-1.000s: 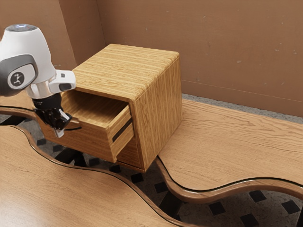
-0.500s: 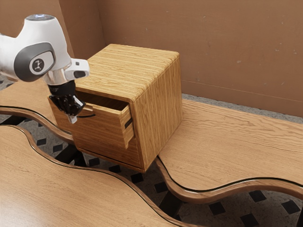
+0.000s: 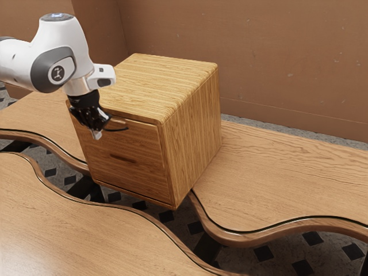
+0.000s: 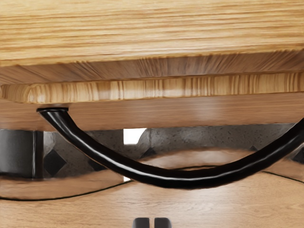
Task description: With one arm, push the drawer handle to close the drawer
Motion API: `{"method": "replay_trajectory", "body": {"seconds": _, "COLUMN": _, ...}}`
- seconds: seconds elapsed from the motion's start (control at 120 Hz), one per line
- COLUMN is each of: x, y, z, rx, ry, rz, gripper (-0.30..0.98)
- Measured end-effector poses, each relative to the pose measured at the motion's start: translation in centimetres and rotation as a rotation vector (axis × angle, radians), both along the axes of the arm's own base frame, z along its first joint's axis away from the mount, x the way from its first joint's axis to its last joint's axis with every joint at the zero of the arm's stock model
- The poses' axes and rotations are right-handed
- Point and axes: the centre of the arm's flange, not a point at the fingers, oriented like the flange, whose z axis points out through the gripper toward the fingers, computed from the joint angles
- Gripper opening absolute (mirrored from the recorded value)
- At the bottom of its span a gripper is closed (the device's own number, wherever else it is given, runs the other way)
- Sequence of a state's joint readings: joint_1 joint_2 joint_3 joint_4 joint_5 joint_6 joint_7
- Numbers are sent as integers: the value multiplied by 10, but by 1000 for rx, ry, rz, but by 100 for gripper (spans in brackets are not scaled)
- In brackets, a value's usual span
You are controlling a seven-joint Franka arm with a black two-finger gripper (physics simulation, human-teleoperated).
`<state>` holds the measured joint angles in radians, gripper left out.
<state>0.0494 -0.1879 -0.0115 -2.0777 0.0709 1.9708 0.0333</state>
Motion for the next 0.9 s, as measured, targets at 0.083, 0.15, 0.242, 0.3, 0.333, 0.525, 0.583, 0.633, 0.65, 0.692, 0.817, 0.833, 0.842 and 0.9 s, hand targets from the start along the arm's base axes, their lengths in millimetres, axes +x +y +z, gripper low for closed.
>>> {"method": "replay_trajectory", "body": {"seconds": 0.083, "x": 1, "y": -1, "z": 1, "rx": 0, "ry": -12, "rz": -1, "gripper": -10}}
{"method": "replay_trajectory", "body": {"seconds": 0.15, "x": 2, "y": -1, "z": 2, "rx": 0, "ry": -22, "rz": 0, "gripper": -10}}
{"method": "replay_trajectory", "body": {"seconds": 0.242, "x": 3, "y": -2, "z": 3, "rx": 0, "ry": -34, "rz": 1, "gripper": -10}}
{"method": "replay_trajectory", "body": {"seconds": 0.3, "x": 4, "y": -3, "z": 4, "rx": 0, "ry": -43, "rz": 2, "gripper": -10}}
{"method": "replay_trajectory", "body": {"seconds": 0.333, "x": 5, "y": -3, "z": 5, "rx": 0, "ry": -49, "rz": 3, "gripper": -10}}
{"method": "replay_trajectory", "body": {"seconds": 0.525, "x": 7, "y": -2, "z": 3, "rx": 4, "ry": -69, "rz": 12, "gripper": -10}}
{"method": "replay_trajectory", "body": {"seconds": 0.583, "x": 7, "y": -1, "z": 3, "rx": 4, "ry": -73, "rz": 16, "gripper": -10}}
{"method": "replay_trajectory", "body": {"seconds": 0.633, "x": -5, "y": -8, "z": 7, "rx": 6, "ry": -78, "rz": 9, "gripper": -10}}
{"method": "replay_trajectory", "body": {"seconds": 0.65, "x": -12, "y": -11, "z": 10, "rx": 6, "ry": -81, "rz": 6, "gripper": -10}}
{"method": "replay_trajectory", "body": {"seconds": 0.692, "x": -50, "y": -22, "z": 26, "rx": 15, "ry": -106, "rz": -1, "gripper": -2}}
{"method": "replay_trajectory", "body": {"seconds": 0.817, "x": -130, "y": -64, "z": 88, "rx": 43, "ry": -165, "rz": -25, "gripper": 26}}
{"method": "replay_trajectory", "body": {"seconds": 0.833, "x": -136, "y": -70, "z": 97, "rx": 43, "ry": -166, "rz": -28, "gripper": 29}}
{"method": "replay_trajectory", "body": {"seconds": 0.842, "x": -138, "y": -73, "z": 100, "rx": 43, "ry": -164, "rz": -29, "gripper": 31}}
{"method": "replay_trajectory", "body": {"seconds": 0.9, "x": -151, "y": -83, "z": 113, "rx": 34, "ry": -132, "rz": -22, "gripper": 40}}
